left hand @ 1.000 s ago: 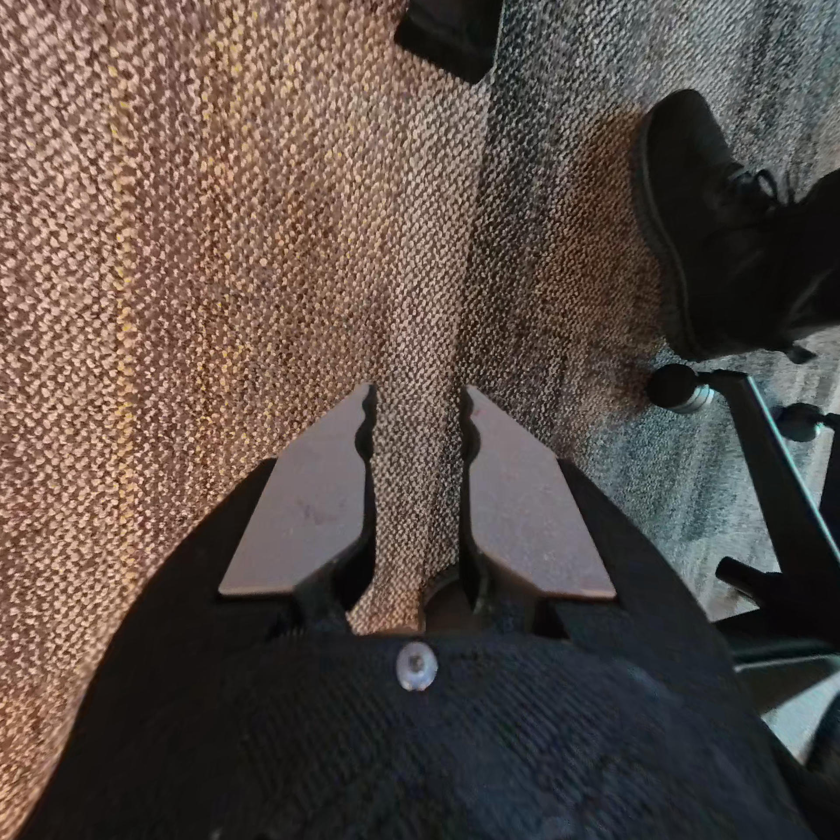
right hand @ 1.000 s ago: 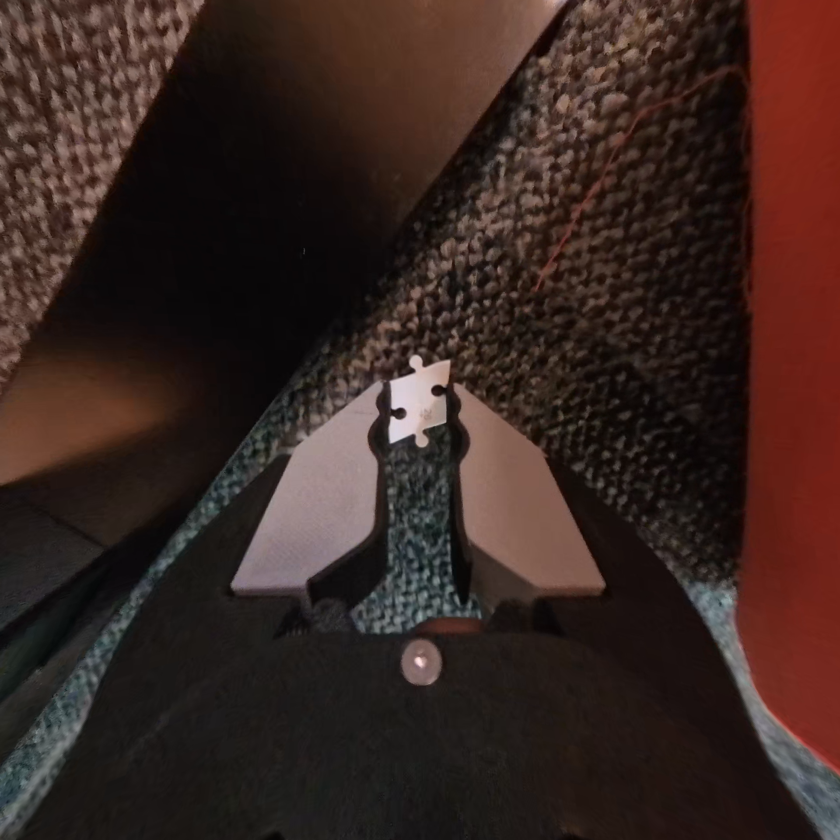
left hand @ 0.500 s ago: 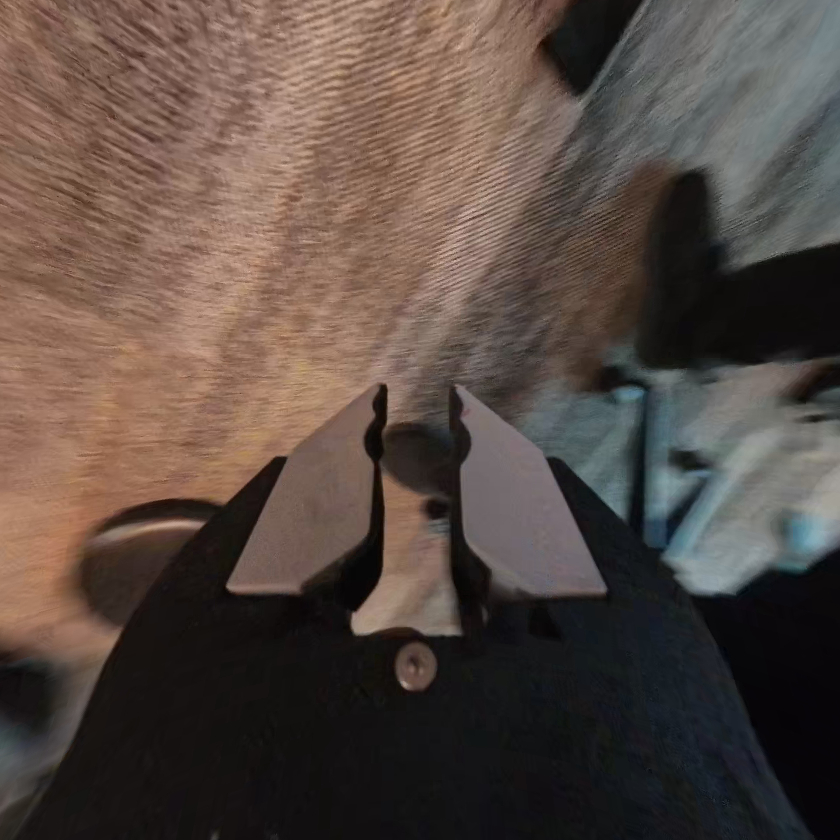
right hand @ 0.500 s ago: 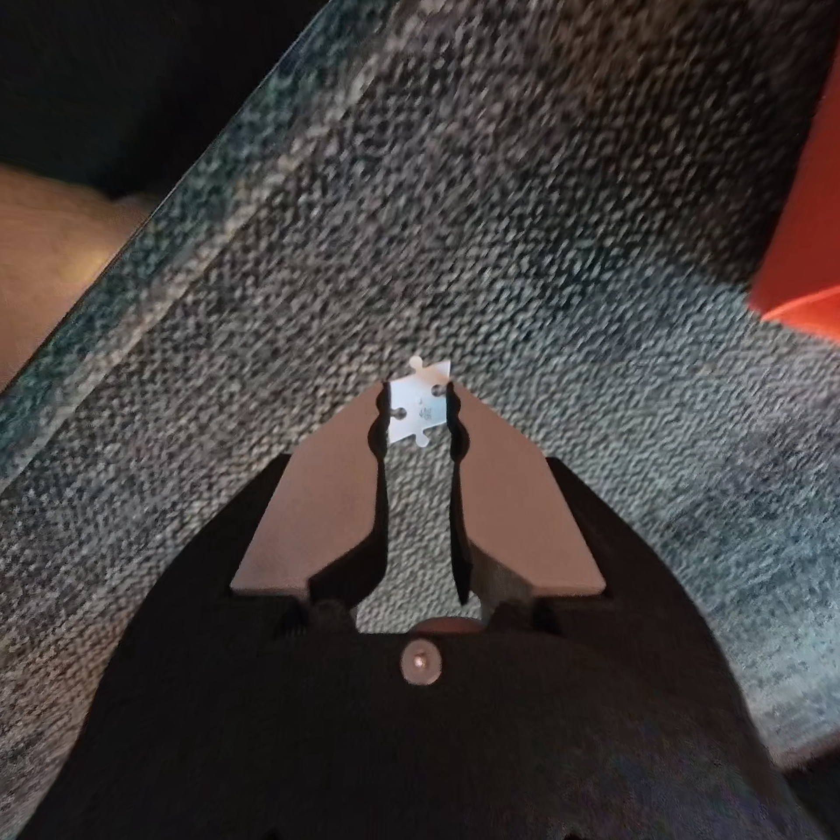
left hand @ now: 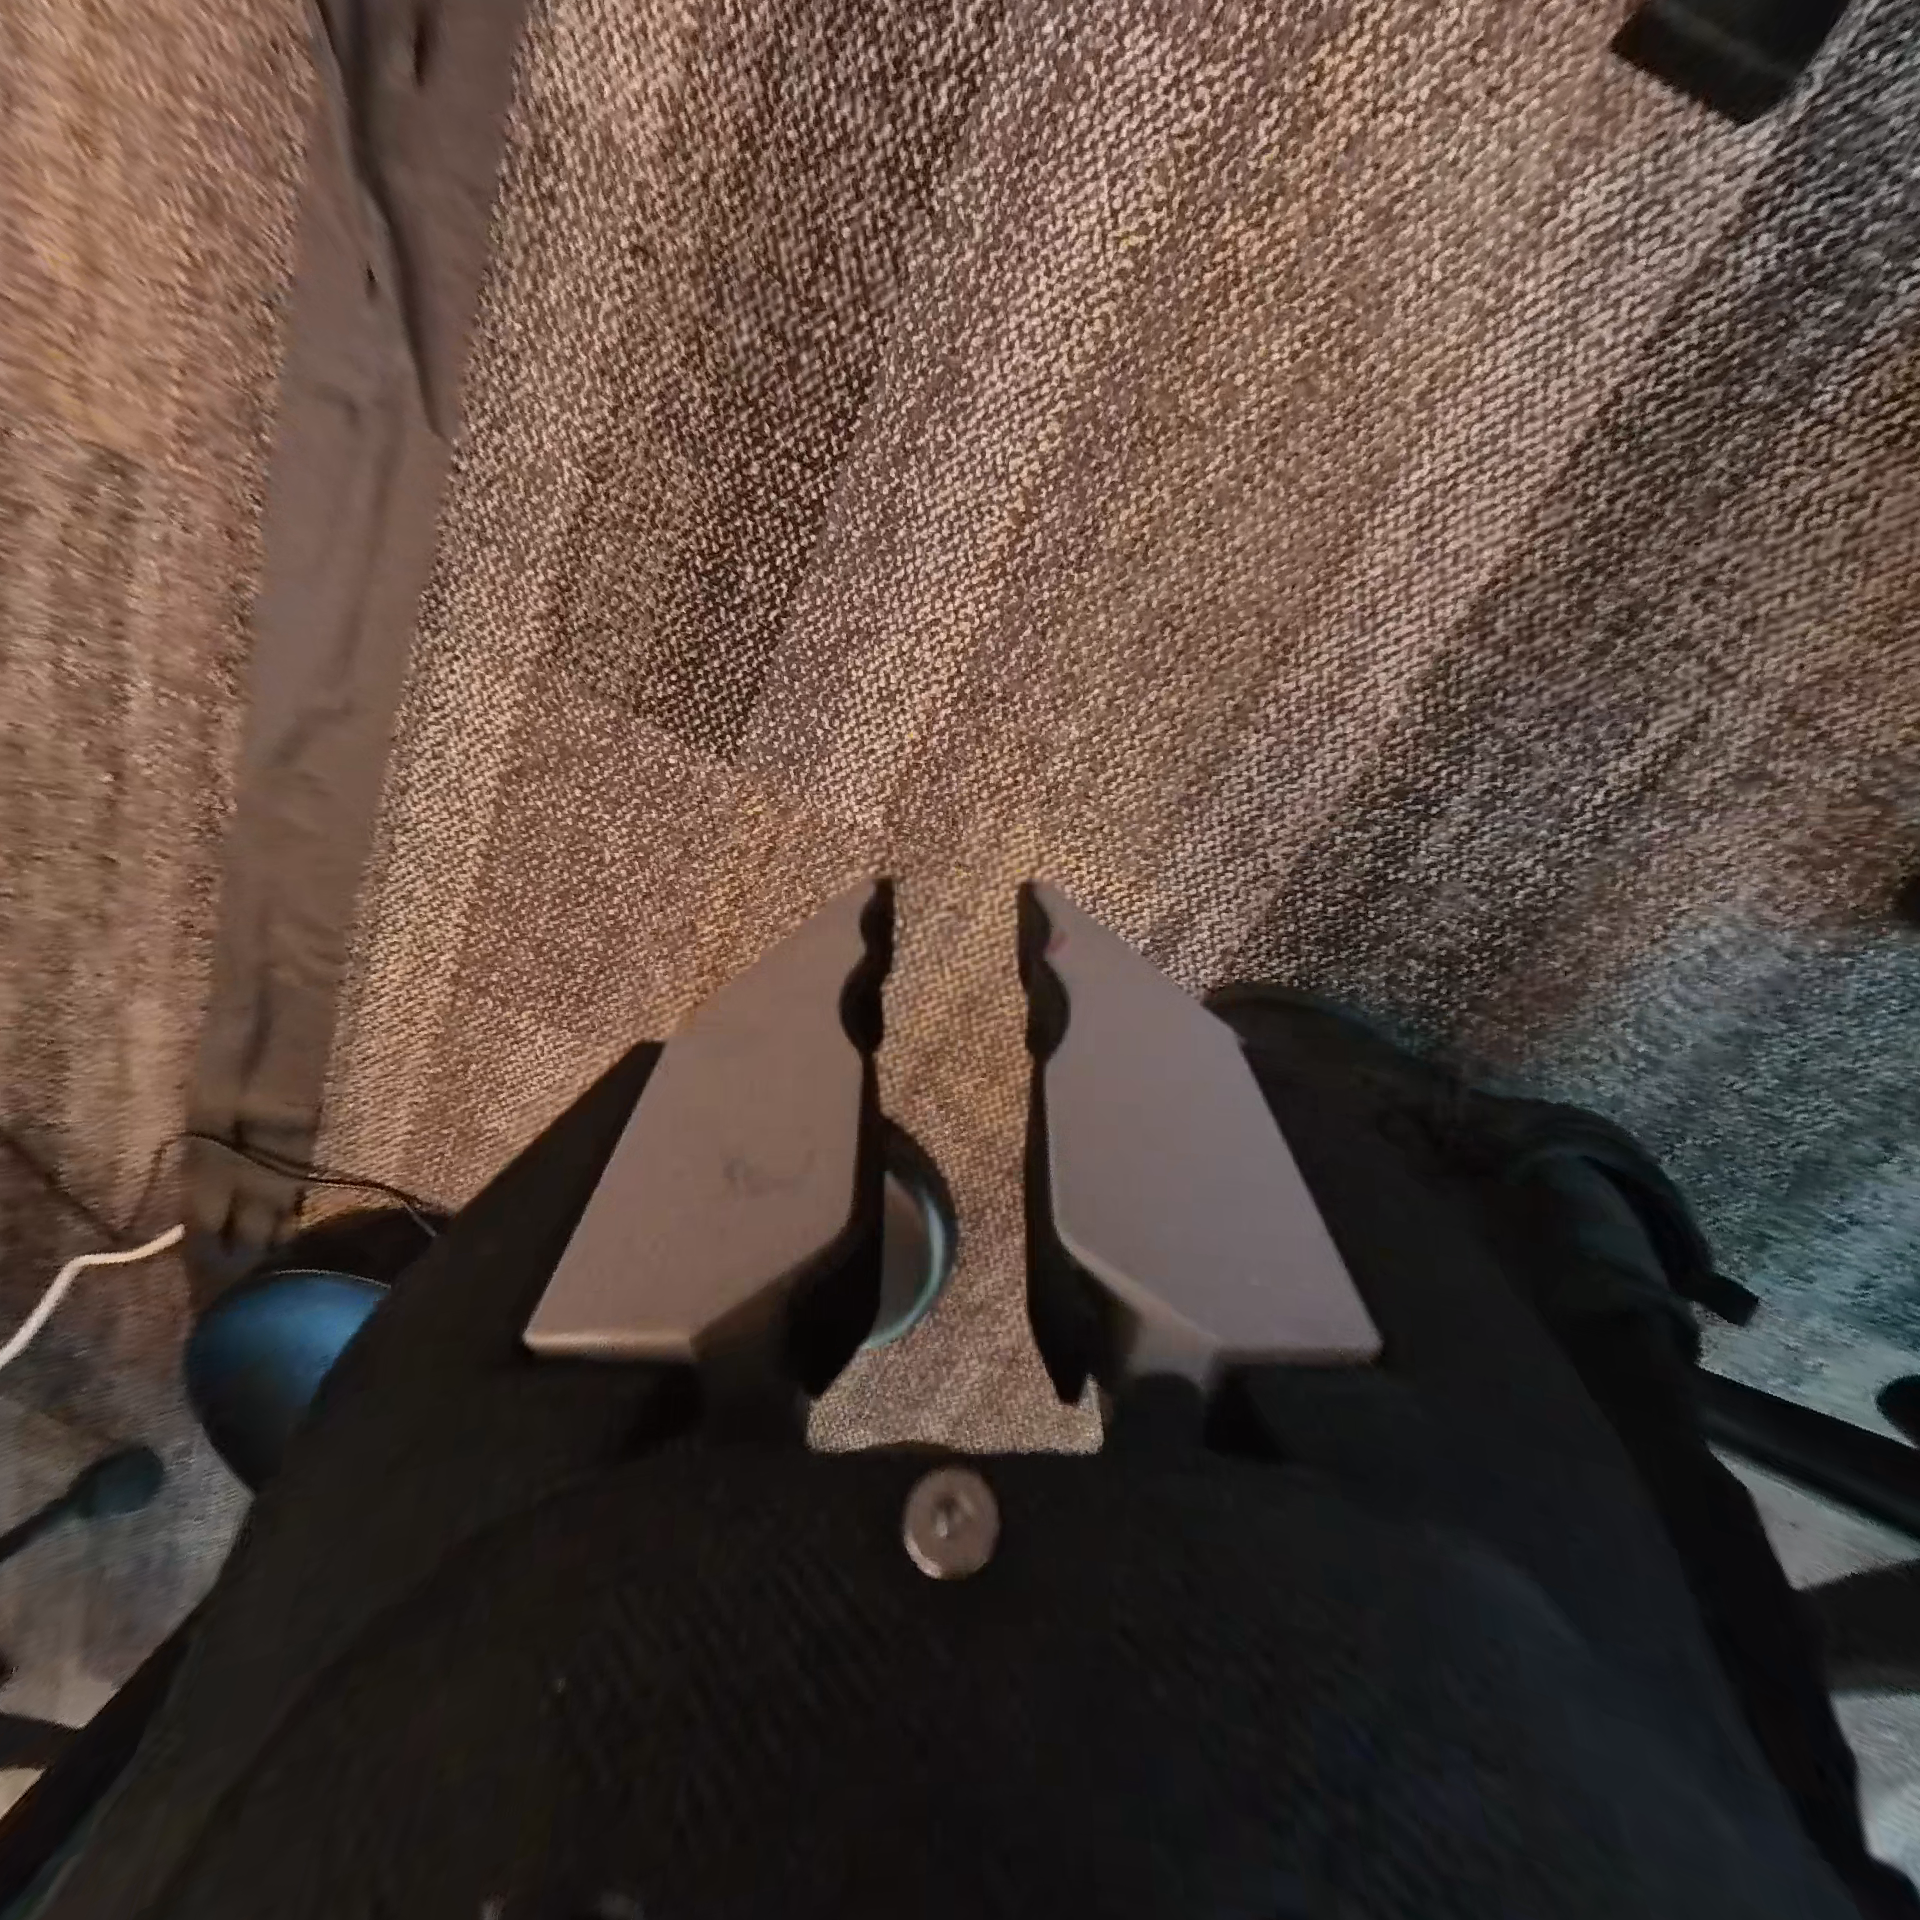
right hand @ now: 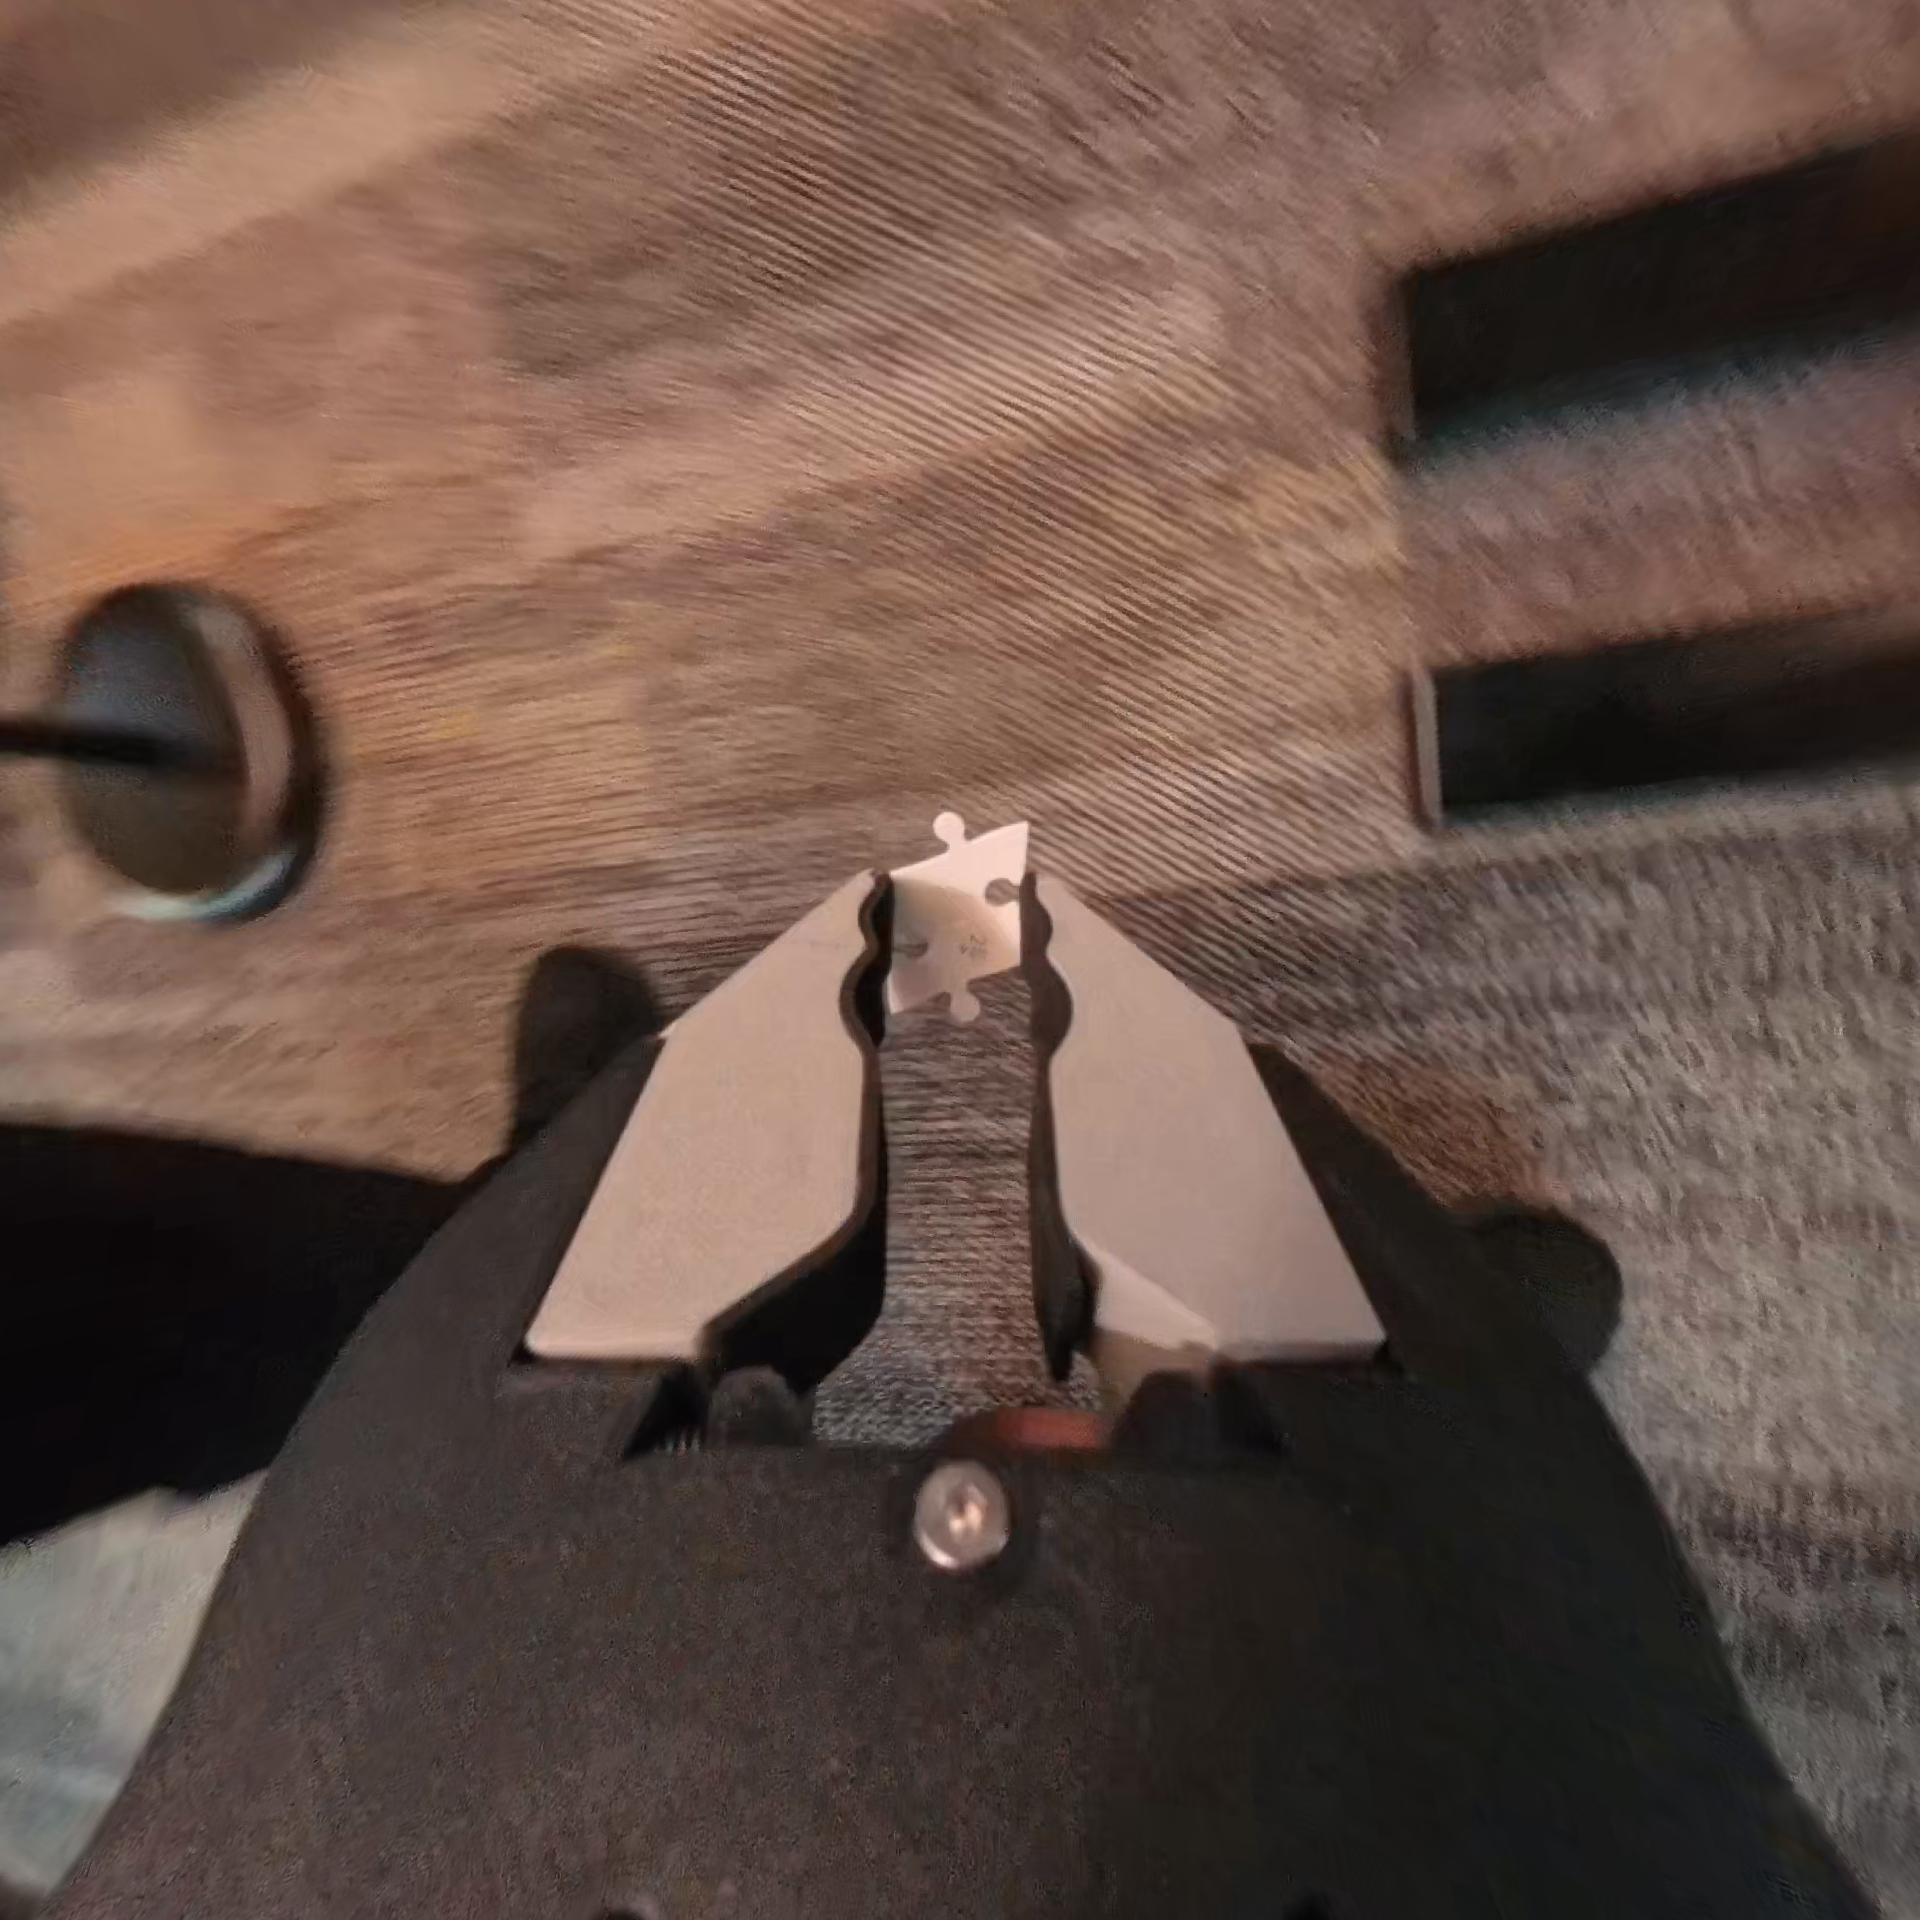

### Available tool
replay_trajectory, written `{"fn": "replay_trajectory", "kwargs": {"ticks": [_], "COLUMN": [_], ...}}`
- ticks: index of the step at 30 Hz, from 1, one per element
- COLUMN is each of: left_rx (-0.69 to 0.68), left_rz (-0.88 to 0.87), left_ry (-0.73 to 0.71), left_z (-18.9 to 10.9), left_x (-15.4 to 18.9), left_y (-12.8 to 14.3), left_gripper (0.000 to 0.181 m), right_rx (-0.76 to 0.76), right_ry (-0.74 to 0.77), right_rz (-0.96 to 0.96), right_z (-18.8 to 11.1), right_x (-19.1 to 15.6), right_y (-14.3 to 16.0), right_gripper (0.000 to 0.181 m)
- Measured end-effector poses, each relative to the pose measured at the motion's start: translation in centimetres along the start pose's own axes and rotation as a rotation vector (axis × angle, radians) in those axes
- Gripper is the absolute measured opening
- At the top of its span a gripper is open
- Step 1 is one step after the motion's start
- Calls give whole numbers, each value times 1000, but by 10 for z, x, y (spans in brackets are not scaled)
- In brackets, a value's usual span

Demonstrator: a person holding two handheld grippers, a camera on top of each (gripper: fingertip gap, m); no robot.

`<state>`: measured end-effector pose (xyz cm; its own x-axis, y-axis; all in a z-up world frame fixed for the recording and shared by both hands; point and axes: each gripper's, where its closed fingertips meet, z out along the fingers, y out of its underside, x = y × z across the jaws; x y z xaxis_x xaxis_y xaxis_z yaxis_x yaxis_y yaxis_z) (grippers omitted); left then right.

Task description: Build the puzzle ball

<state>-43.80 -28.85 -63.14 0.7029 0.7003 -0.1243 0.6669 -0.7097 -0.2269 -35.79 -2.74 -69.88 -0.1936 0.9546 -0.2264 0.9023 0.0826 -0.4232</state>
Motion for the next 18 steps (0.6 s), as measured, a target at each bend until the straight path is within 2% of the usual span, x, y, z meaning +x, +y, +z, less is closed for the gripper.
{"fn": "replay_trajectory", "kwargs": {"ticks": [3,5,7,10,14,16,18], "left_rx": [46,89,144,218,285,326,396], "left_rz": [39,48,45,52,117,115,108], "left_ry": [-40,-68,-34,1,-69,-75,-26], "left_z": [-22,-38,-55,-78,-107,-123,-140], "left_x": [22,38,64,98,130,147,168], "left_y": [3,7,10,11,15,16,11], "left_gripper": [22,22,24,25,23,16,0], "right_rx": [153,241,299,394,534,628,691], "right_ry": [-169,-245,-283,-279,-204,-105,39], "right_rz": [-204,-328,-425,-544,-613,-614,-583], "right_z": [-93,-164,-236,-342,-473,-538,-592], "right_x": [-102,-146,-172,-186,-185,-168,-127], "right_y": [-31,-43,-43,-44,-63,-85,-107], "right_gripper": [22,22,22,22,22,22,21]}}
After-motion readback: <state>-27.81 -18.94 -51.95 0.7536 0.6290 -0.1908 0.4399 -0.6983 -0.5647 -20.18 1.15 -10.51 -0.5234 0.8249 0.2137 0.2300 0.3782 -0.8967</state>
